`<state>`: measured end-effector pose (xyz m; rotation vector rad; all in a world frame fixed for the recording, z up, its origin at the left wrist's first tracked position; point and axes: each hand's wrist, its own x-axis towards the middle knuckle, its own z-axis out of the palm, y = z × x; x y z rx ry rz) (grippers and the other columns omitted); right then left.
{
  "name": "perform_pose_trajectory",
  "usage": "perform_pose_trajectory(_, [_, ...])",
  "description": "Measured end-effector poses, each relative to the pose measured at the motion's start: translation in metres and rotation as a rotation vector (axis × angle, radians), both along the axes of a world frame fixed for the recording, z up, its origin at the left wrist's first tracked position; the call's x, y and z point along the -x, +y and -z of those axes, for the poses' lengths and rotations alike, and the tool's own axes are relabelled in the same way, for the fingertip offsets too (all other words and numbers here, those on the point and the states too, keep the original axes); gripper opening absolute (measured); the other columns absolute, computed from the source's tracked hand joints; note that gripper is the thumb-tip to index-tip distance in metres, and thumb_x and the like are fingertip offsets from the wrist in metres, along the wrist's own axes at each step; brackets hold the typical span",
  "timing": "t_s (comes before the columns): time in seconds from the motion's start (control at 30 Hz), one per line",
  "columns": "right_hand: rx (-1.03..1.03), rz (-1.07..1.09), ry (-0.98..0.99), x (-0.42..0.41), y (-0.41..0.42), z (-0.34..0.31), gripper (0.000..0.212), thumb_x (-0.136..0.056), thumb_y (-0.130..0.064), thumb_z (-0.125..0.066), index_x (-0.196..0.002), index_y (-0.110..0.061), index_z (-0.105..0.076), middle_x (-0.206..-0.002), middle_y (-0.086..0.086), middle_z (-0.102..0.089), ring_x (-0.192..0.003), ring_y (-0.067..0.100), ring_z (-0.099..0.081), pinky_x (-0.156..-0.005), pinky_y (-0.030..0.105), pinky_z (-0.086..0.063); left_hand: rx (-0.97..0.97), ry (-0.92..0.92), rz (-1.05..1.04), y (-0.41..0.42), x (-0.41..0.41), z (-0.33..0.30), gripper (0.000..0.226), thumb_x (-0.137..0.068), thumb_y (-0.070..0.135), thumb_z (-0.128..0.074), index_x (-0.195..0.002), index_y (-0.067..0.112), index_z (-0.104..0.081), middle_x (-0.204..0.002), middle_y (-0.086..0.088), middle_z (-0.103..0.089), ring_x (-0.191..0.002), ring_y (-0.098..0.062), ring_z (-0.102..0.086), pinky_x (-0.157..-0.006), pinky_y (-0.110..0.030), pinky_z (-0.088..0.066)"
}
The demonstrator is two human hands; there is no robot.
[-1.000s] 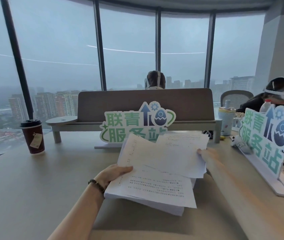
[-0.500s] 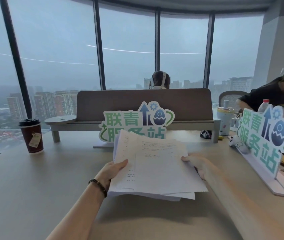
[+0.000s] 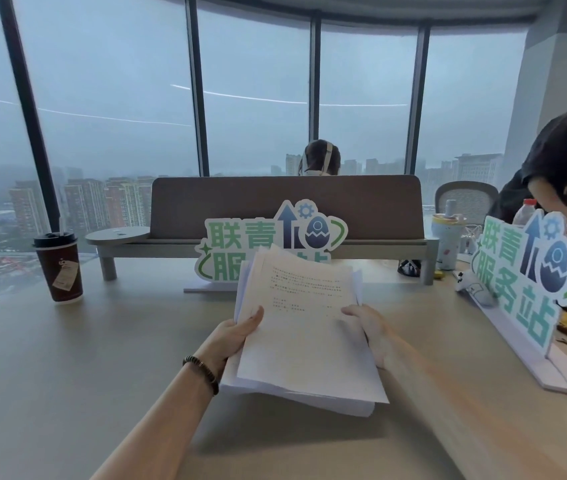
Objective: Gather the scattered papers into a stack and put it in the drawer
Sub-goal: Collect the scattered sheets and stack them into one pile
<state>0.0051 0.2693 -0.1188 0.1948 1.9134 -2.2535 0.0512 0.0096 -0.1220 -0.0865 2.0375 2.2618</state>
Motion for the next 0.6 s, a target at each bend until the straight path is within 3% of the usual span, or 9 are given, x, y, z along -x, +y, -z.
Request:
perform_pose_trajectory(0.1, [0.037,0.001,-0.026,0.000,0.002,0.001,0.020,-0.097,-0.017,-0.055,-0.117,-0.015,-0.055,-0.113,0.019,-0.068,-0.088,0.035,-0.067,-0.082,0.048,-0.054,-0.006,-0.005,0.025,-0.002,-0.001,0.000,0.051,-0.076,0.037,-0.076,-0.113,0.003,-0.068,-0.111,-0.017,-0.073,-0.103,-0.036,-0.070,-0.098,-0.051,-0.052])
perform_pose_trajectory(0.27, [-0.073,0.114,0.111,0.001,0.002,-0.002,0.033,-0.086,0.006,-0.061,-0.117,-0.005,-0.059,-0.105,0.019,-0.073,-0.093,0.039,-0.071,-0.083,0.056,-0.058,-0.006,0.011,0.073,0.001,-0.004,-0.001,0.039,-0.086,0.018,-0.074,-0.119,0.001,-0.065,-0.112,-0.017,-0.073,-0.104,-0.037,-0.070,-0.097,-0.052,-0.052])
perform_pose_trajectory(0.37, [-0.064,0.161,0.213,-0.009,0.000,-0.014,0.034,-0.084,0.010,-0.060,-0.110,-0.013,-0.062,-0.100,0.012,-0.074,-0.087,0.034,-0.073,-0.077,0.048,-0.061,-0.038,0.045,0.100,0.006,-0.010,-0.006,0.028,-0.093,0.015,-0.064,-0.119,0.005,-0.064,-0.113,-0.016,-0.073,-0.103,-0.036,-0.070,-0.088,-0.049,-0.057])
perform_pose_trajectory(0.5, [-0.055,0.180,0.408,-0.021,0.002,-0.032,0.039,-0.083,0.009,-0.060,-0.109,-0.020,-0.064,-0.096,0.007,-0.076,-0.083,0.029,-0.074,-0.067,0.041,-0.062,-0.052,0.141,0.038,0.009,-0.013,-0.013,0.024,-0.096,0.014,-0.061,-0.118,0.007,-0.064,-0.112,-0.014,-0.073,-0.104,-0.034,-0.070,-0.092,-0.051,-0.055])
perform_pose_trajectory(0.6, [-0.116,0.173,0.557,-0.024,0.003,-0.046,0.039,-0.087,0.002,-0.064,-0.106,-0.032,-0.061,-0.103,0.000,-0.075,-0.090,0.022,-0.074,-0.077,0.043,-0.062,-0.002,0.269,-0.038,0.012,-0.015,-0.019,0.021,-0.097,0.015,-0.060,-0.116,0.009,-0.067,-0.109,-0.010,-0.075,-0.103,-0.032,-0.070,-0.091,-0.048,-0.056])
